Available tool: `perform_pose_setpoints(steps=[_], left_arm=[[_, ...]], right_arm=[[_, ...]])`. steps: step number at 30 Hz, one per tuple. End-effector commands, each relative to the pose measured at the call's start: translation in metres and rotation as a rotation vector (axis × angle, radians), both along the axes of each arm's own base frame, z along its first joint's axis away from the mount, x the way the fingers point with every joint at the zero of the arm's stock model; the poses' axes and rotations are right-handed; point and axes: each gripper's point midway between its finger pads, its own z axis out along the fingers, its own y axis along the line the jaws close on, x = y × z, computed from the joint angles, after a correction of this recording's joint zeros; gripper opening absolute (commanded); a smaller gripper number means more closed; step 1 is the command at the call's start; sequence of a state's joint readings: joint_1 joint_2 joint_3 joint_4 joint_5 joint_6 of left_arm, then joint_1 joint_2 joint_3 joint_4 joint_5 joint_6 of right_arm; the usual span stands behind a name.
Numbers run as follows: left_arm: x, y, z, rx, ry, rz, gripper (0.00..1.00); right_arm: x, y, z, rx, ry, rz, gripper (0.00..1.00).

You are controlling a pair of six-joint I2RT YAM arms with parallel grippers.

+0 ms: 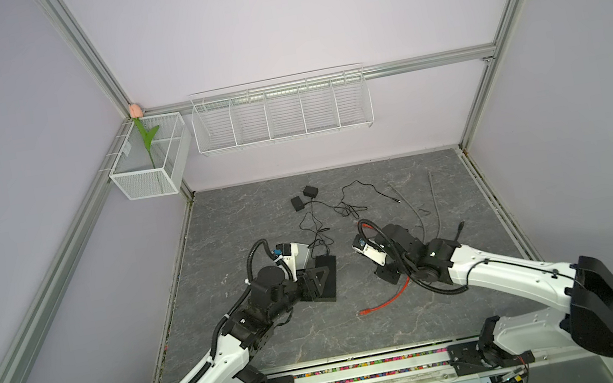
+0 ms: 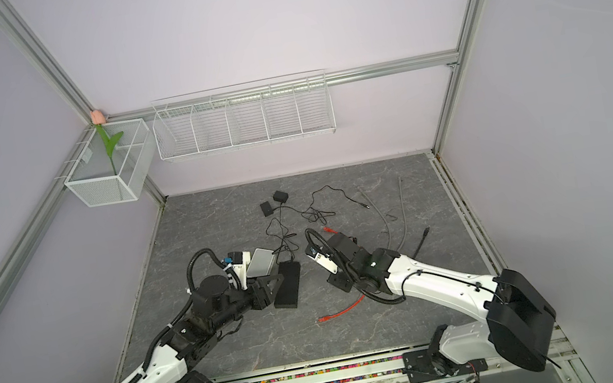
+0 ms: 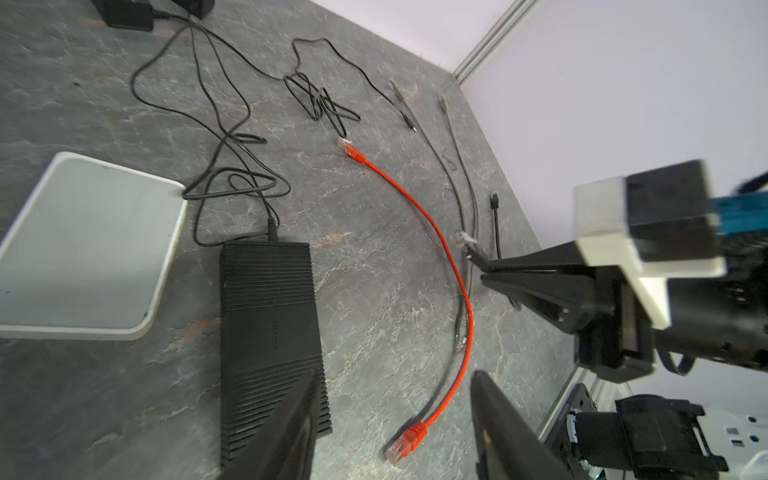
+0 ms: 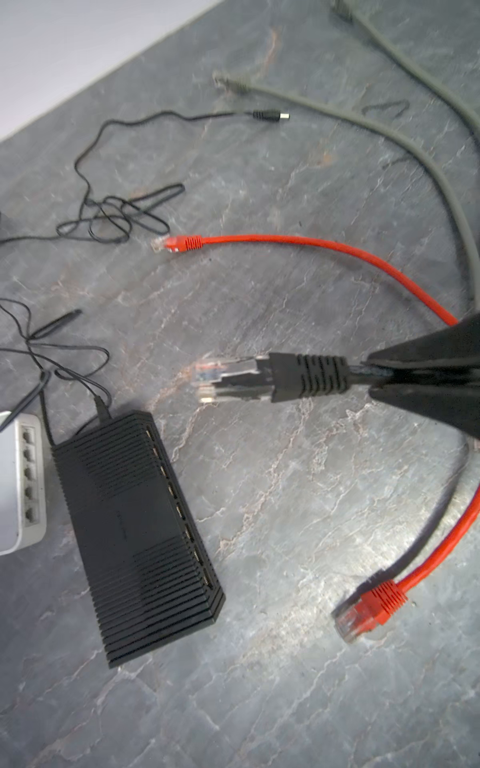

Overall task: Insert the plug into the switch port
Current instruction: 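Lift the black cable plug with the right gripper toward the switch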

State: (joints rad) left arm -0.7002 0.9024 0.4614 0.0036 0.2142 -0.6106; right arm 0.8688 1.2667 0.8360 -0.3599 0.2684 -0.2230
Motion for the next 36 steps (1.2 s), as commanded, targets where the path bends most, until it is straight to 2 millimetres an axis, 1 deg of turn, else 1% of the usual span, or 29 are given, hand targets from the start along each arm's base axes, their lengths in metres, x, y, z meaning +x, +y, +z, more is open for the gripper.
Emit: perform_pose_setpoints(steps=[1,4,8,10,13,16,20,24,30,36], left_arm=[[0.007,-0.018,0.027,-0.088,0.0,-0.038,0.55],[0.011,-0.024,0.033,-0.094,0.017,-0.047,0.54],[0.005,-0.045,0.044,-0.181,0.053,-0.143,0.55],[0.004,-0.053,0.039,-0.2,0.085,-0.175,0.55],[0.005,-0.06,0.028,-0.203,0.127,-0.201,0.55],[0.005,-0.064,0.024,-0.227,0.14,-0.213,0.53],[0.006,-0.067,0.026,-0.242,0.145,-0.216,0.49],[0.009,-0.07,0.027,-0.25,0.151,-0.216,0.48],[0.012,-0.072,0.019,-0.244,0.17,-0.211,0.45],[0.016,-0.075,0.016,-0.248,0.178,-0.204,0.4]], right_arm=[[0.004,-0.005,0.006,-0.027,-0.104,-0.017,0.07],[-0.001,-0.002,0.009,-0.043,-0.147,-0.014,0.07],[-0.006,0.005,0.013,-0.011,-0.165,-0.001,0.07],[-0.007,0.008,0.015,0.008,-0.165,0.002,0.07],[-0.011,0.014,0.019,0.041,-0.17,0.019,0.07],[-0.013,0.018,0.02,0.053,-0.177,0.032,0.07],[-0.017,0.023,0.021,0.06,-0.176,0.046,0.07],[-0.018,0.026,0.015,0.069,-0.174,0.054,0.07],[-0.022,0.03,0.013,0.076,-0.172,0.061,0.07],[-0.025,0.032,0.01,0.075,-0.174,0.071,0.07]])
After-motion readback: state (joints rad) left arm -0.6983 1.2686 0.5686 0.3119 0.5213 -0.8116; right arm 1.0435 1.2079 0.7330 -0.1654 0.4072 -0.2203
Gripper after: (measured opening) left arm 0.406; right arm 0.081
